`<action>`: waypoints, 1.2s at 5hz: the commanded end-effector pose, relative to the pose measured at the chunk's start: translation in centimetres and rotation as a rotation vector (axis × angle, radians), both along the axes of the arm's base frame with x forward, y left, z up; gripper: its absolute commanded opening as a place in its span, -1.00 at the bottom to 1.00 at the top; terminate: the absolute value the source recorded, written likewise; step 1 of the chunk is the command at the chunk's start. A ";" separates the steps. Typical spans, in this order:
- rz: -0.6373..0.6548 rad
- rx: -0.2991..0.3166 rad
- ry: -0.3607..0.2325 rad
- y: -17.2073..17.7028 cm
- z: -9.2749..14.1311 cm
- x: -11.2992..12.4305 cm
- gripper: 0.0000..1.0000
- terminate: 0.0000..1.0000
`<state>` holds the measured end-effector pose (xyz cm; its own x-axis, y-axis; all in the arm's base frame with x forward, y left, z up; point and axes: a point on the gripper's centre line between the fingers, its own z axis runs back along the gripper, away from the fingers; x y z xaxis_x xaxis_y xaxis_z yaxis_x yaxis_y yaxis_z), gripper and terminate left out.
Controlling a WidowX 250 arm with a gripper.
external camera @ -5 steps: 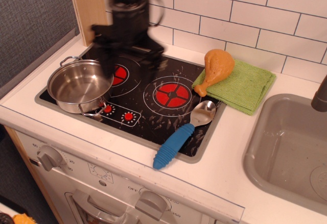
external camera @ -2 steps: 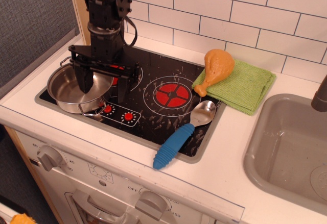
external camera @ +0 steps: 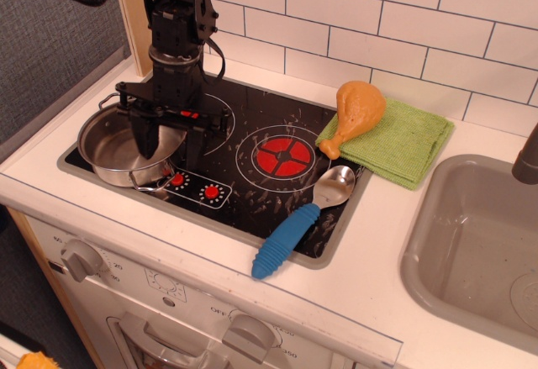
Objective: Put the silver pan on the top left of the stovetop.
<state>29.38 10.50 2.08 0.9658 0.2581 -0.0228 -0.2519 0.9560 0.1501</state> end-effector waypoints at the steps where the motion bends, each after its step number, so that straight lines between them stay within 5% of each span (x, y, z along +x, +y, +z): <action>1: -0.032 0.002 -0.045 -0.7 1.6 0.3 -1.00 -1.00; 3: -0.060 -0.018 -0.075 -1.2 2.4 0.8 -1.00 -1.00; 4: -0.094 -0.044 -0.184 -1.8 4.9 4.2 -1.00 -1.00; 6: -0.173 0.019 -0.210 -1.7 5.8 10.5 -1.00 -1.00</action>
<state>39.58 9.03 5.40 0.9875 0.0968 0.1243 -0.1123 0.9859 0.1242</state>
